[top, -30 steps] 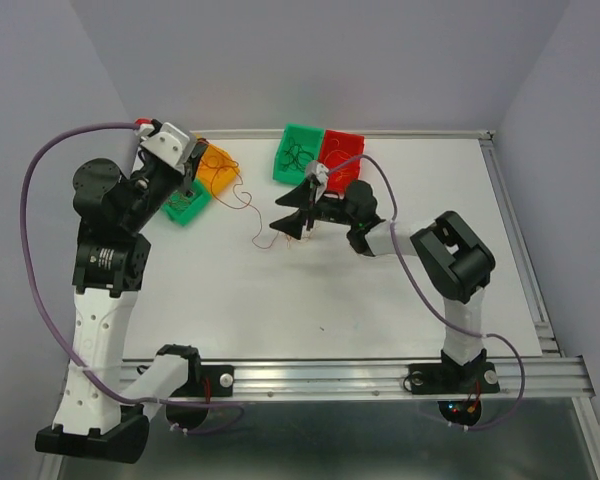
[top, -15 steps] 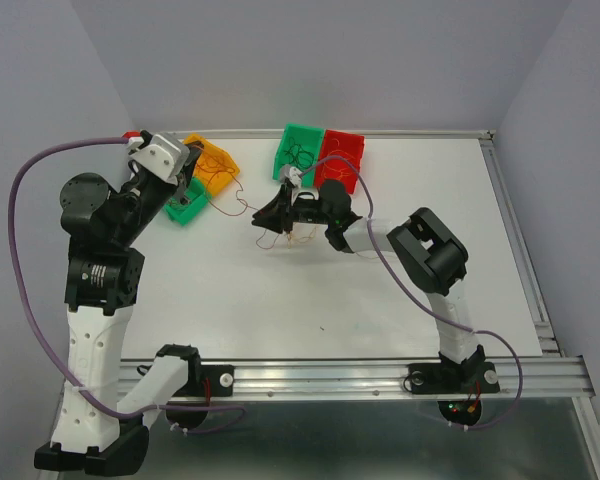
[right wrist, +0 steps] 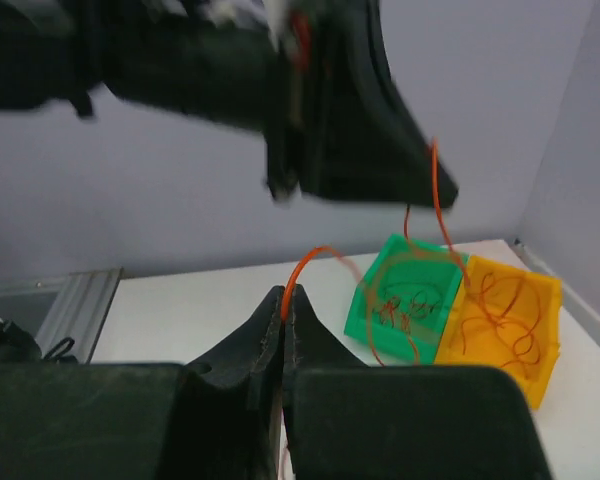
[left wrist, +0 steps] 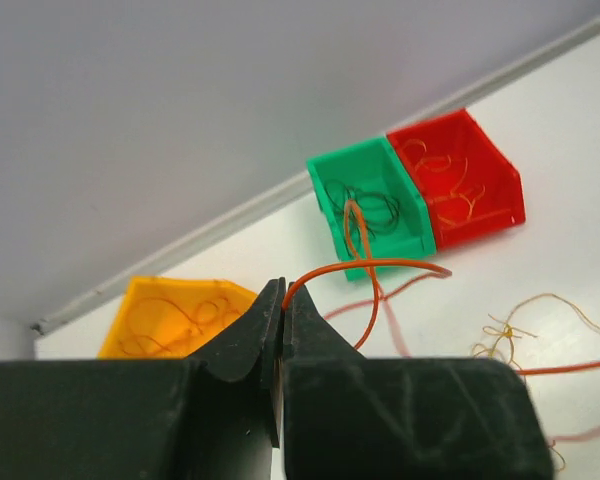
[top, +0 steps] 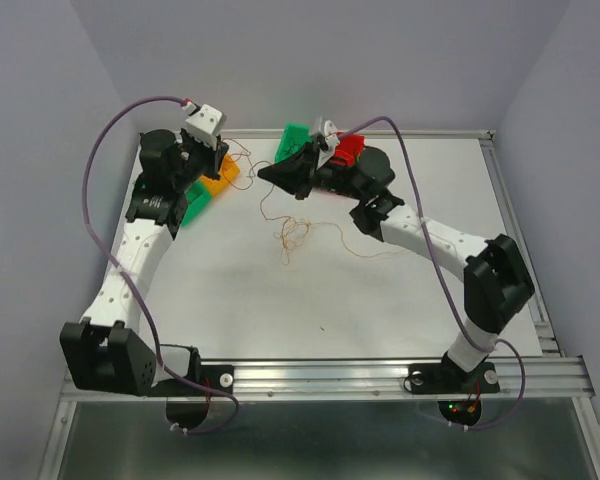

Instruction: Untangle the cables

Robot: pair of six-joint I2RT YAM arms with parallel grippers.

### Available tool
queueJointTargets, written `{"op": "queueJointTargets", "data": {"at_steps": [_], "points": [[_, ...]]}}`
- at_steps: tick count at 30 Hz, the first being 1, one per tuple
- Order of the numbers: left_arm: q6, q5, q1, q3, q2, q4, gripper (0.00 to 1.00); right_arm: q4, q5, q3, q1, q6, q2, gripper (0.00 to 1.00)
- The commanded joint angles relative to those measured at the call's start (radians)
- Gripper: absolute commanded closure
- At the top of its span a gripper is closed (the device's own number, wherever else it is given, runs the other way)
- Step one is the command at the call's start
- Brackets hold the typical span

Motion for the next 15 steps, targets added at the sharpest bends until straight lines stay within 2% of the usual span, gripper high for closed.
{"op": "queueJointTargets", "data": {"at_steps": [1,3,5,6,8,12,15], "points": [[-0.098,0.089,-0.005,-0.061,0.061,0.136,0.94,-0.179,0.147,0.106,0.009,-0.046,-0.109,0.99],[-0.133,0.097,-0.005,-0.106,0.067,0.199,0.88,-0.186,0.178,0.109,0.007,-0.058,-0.144,1.00],[-0.168,0.141,-0.005,-0.172,0.065,0.280,0.76,-0.207,0.222,0.132,0.007,-0.078,-0.185,0.99],[-0.173,0.163,-0.005,-0.192,0.061,0.303,0.58,-0.224,0.241,0.141,0.007,-0.083,-0.195,0.99],[-0.187,0.206,-0.005,-0.238,0.051,0.351,0.41,-0.242,0.291,0.184,0.007,-0.097,-0.213,0.99],[-0.195,0.224,-0.005,-0.279,0.033,0.386,0.32,-0.314,0.363,0.293,0.006,-0.111,-0.207,1.00],[-0.193,0.244,-0.004,-0.295,0.034,0.391,0.31,-0.333,0.417,0.359,0.007,-0.121,-0.201,1.00]]}}
